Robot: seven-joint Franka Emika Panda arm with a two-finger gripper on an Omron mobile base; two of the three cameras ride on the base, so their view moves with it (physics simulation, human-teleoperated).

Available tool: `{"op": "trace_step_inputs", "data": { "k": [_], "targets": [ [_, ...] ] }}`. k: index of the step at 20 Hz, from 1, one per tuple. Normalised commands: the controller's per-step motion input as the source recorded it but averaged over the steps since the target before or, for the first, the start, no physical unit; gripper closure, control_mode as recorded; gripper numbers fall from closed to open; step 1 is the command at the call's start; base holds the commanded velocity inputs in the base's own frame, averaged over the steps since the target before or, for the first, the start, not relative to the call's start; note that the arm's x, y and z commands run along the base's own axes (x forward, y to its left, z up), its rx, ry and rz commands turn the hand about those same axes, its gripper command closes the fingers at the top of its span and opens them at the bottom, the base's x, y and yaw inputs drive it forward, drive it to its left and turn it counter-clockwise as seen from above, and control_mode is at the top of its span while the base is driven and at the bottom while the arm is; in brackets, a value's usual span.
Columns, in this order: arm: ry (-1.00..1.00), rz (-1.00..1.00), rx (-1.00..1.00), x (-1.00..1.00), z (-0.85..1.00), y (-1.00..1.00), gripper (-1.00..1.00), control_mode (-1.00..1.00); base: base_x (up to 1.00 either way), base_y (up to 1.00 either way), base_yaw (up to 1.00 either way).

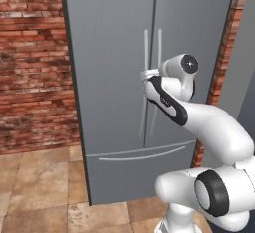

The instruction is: Retrieve the mango and peach from the fridge and place them into the bowl on the dining table.

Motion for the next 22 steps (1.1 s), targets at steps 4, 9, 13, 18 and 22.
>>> {"op": "trace_step_inputs", "data": {
  "k": [4, 9, 13, 18, 22],
  "targets": [
    [0.0, -0.02, 0.0, 0.27, 0.12, 0.0, -1.0, -1.0, 0.0, 0.0, 0.0],
    [0.0, -0.03, 0.0, 0.29, 0.08, 0.0, -1.0, -1.0, 0.0, 0.0, 0.0],
    [0.0, -0.02, 0.0, 0.34, 0.1, 0.0, -1.0, -1.0, 0.0, 0.0, 0.0],
    [0.0, -0.01, 0.0, 0.4, 0.03, 0.0, -1.0, -1.0, 0.0, 0.0, 0.0],
    [-0.01, 0.0, 0.0, 0.37, 0.0, 0.0, -1.0, -1.0, 0.0, 0.0, 0.0]
  ]
}}
